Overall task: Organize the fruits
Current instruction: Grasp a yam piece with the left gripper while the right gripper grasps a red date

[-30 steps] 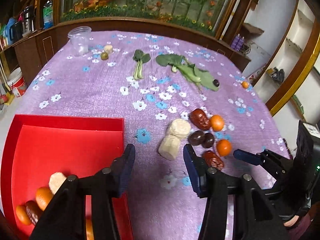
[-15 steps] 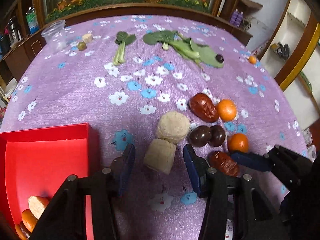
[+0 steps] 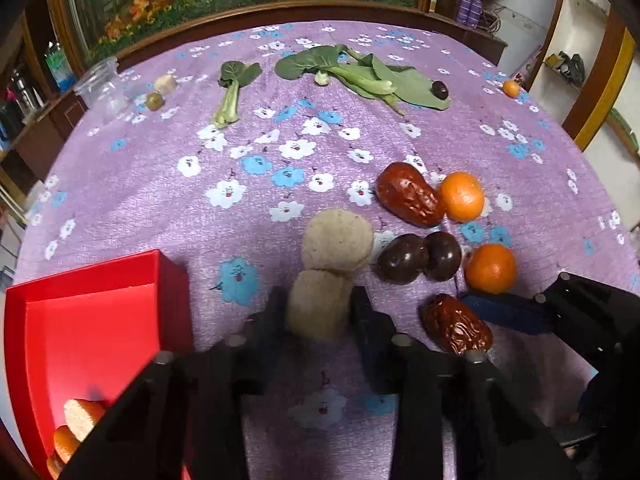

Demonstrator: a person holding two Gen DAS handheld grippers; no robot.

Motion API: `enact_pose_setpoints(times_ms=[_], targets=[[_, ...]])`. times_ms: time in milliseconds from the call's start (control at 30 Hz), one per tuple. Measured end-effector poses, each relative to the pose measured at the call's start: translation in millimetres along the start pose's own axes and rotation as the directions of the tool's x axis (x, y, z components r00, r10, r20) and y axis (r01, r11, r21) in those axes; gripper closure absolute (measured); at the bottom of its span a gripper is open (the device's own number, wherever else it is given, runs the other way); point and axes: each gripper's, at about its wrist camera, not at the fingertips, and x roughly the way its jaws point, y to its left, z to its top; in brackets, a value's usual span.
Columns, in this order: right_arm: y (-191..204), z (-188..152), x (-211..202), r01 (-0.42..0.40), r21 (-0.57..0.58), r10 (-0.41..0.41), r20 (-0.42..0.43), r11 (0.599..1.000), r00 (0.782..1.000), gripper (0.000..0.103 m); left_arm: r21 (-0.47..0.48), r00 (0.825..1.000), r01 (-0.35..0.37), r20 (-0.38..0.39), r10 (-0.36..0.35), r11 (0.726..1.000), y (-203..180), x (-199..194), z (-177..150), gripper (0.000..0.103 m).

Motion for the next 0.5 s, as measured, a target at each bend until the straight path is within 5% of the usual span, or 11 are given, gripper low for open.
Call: enact_pose_setpoints(times_ms=[100, 333, 500], targets=[[1, -1, 0, 0.009, 0.000, -0.009, 0.001, 1.000, 1.000, 0.070, -0.007, 1.000, 0.000, 0.019, 0.000, 1.000, 0, -5, -2, 0.073], [11, -4, -11, 0.037, -0.025, -0.037, 0.010, 0.999, 0.999, 0.072, -0.081, 0.995, 0.064, 0.087, -0.057, 0.995, 12, -39, -16, 0.073], [24, -2, -40, 0.030, -0.026, -0.028, 0.058, 0.999, 0.998, 0.072, -0.220, 0.974, 0.162, 0.193, -0.120, 0.962, 44, -86, -47, 0.073]])
